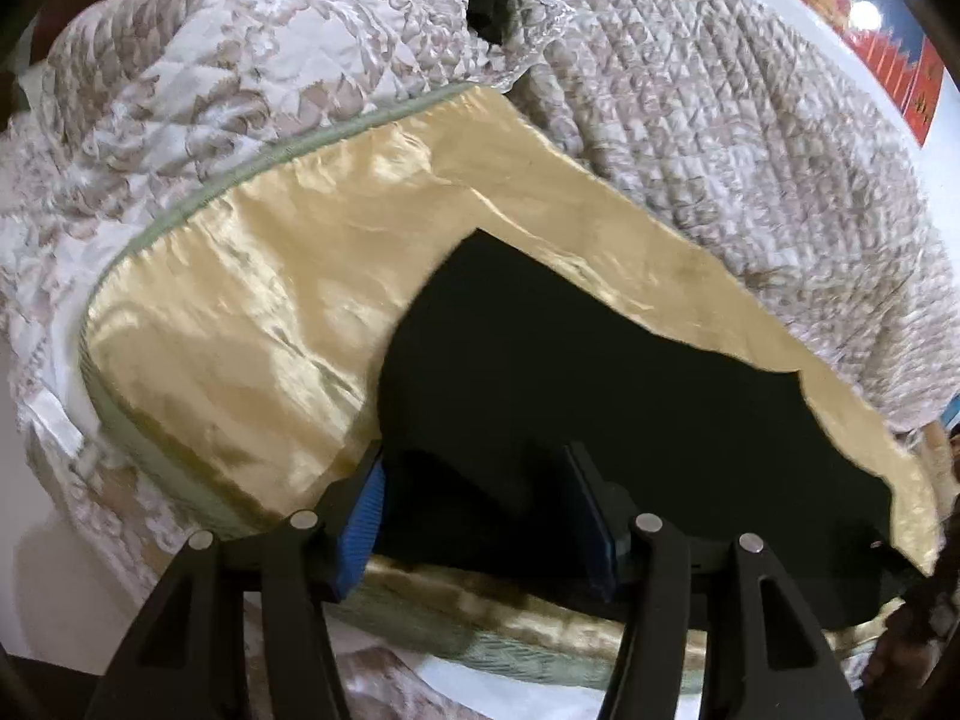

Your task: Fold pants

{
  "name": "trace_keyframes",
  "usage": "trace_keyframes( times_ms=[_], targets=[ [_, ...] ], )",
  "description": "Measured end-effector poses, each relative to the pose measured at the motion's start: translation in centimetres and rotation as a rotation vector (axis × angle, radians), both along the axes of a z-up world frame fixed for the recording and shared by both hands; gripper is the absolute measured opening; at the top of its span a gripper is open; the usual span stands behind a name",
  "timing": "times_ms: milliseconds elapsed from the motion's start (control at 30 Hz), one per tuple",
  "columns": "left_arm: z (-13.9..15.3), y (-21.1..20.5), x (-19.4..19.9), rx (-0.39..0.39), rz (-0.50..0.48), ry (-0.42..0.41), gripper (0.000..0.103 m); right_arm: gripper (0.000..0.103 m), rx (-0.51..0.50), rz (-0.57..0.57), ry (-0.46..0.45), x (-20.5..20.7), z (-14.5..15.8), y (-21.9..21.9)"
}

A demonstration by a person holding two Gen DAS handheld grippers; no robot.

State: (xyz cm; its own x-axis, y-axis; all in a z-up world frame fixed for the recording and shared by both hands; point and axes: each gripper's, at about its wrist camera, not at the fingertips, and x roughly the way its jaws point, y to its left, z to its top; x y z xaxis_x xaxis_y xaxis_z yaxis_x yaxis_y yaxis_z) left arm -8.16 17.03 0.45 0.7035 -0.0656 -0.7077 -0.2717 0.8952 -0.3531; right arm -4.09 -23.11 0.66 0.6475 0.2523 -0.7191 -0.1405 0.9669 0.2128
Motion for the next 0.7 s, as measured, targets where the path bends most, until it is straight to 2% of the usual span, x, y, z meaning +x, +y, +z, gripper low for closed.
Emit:
trace_keyframes(
  times_ms=[100,167,200,233,267,300,333,367,467,533,700],
  targets=[
    [0.0,0.5,0.1,-0.056,-0.006,-0.018,0.059,0.044,0.002,0.000,0.000,0.0,0.0,0.0],
    [0.0,0.3,0.1,-0.047,-0.006,-0.019,0.058,0.044,0.004,-0.001,0.000,-0.1,0.1,0.0],
    [-0.1,0.3,0.4,-0.036,-0.006,-0.017,0.050,0.044,0.004,-0.001,0.000,-0.1,0.1,0.0],
    [-0.1,0.3,0.6,-0.019,0.002,-0.011,0.037,0.044,0.005,-0.001,0.000,0.0,0.0,-0.1],
    [-0.1,0.3,0.8,-0.007,0.007,-0.006,0.032,0.044,0.006,0.000,0.001,0.0,0.1,-0.2],
    [-0.1,0.3,1.0,-0.002,0.014,-0.003,0.022,0.044,0.009,0.000,0.002,0.0,0.1,-0.1],
    [-0.1,0.3,1.3,-0.005,0.013,-0.001,0.016,0.044,0.013,-0.001,0.002,0.0,0.1,-0.1],
    [0.0,0.2,1.5,-0.009,0.006,-0.002,0.013,0.044,0.016,-0.002,0.003,-0.1,0.1,-0.2],
    [0.9,-0.9,2.0,0.003,-0.026,-0.014,0.010,0.044,0.033,-0.007,0.005,-0.1,0.2,-0.3],
    [2.2,-2.0,2.2,-0.019,-0.068,-0.045,0.009,0.044,0.045,-0.020,0.003,-0.3,0.3,-0.7],
    [6.6,-7.2,3.5,-0.025,-0.213,-0.131,0.009,0.044,0.080,-0.069,-0.003,-0.4,0.7,-2.2]
  ],
)
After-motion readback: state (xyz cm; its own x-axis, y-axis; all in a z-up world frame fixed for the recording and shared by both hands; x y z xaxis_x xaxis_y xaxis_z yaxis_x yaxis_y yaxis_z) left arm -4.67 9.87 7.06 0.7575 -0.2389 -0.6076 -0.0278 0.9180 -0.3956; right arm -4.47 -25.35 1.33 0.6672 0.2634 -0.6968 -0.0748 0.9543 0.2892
